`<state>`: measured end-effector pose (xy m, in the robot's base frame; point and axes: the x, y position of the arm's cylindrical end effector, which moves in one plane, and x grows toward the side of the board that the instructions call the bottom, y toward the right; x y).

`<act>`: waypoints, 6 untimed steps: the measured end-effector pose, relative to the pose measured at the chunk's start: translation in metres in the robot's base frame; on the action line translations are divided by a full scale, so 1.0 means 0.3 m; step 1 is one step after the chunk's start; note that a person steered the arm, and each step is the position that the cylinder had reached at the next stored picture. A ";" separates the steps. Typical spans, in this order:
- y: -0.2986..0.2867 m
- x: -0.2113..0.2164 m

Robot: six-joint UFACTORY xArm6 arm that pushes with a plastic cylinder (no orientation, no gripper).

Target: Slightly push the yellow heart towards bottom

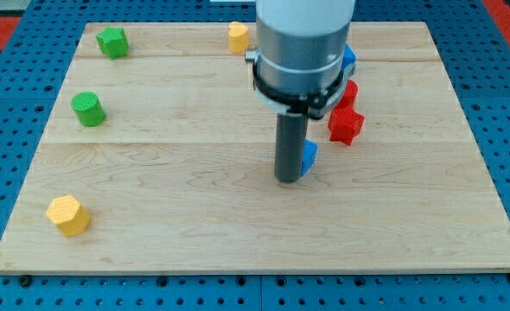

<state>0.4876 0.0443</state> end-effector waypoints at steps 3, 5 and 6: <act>-0.152 -0.402; 0.065 -0.957; -0.067 -0.981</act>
